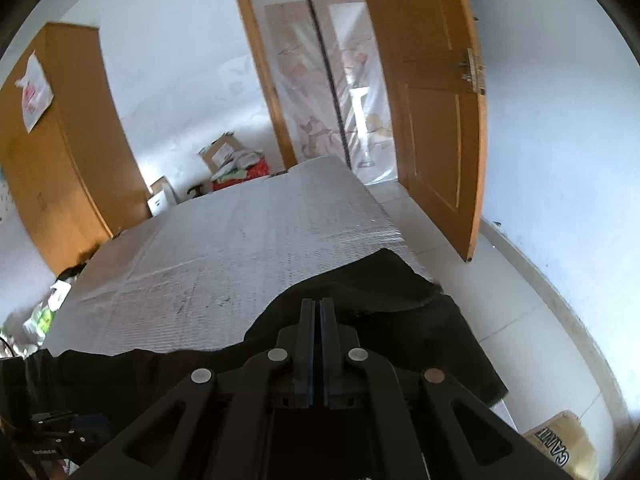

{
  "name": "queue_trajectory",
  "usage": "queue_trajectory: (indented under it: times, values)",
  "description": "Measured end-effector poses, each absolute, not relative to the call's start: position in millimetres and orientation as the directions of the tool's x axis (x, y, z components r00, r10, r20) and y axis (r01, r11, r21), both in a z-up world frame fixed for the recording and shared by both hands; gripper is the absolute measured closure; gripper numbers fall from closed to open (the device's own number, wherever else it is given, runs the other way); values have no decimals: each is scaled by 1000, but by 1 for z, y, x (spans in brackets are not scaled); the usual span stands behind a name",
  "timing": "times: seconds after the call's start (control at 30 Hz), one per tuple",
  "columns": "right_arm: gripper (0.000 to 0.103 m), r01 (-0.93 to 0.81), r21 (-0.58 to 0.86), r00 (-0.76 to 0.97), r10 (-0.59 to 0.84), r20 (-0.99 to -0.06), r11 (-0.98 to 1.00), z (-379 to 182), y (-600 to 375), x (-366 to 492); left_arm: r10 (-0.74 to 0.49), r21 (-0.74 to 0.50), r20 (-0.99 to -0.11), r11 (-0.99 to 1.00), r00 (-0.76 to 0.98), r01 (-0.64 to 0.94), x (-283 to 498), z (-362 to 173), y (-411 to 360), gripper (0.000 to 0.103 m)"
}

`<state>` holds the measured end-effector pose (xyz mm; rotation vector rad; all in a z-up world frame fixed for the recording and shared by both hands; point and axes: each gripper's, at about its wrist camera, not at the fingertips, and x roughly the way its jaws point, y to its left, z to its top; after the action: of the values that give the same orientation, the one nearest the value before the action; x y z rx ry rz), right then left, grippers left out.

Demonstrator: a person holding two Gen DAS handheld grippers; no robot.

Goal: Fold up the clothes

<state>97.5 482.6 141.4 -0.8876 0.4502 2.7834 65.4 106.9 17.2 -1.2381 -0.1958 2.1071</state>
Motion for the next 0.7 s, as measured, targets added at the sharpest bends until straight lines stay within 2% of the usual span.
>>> queue_trajectory:
  times: [0.27,0.6,0.7]
  values:
    - [101,-307,265,-836,125,-535,-914,128,486,131,605,-430,-727,-770,-325,-472,62,15,114,64]
    - [101,-315,360,-827,68,-559,-878,123,501,123,574,-264,-748,-718,-333,-644,92,35,166,64]
    - [101,-303,372,-839,60,-541,-877,132,496,124,544,-169,-764,-688,-347,-706,105,35,187,64]
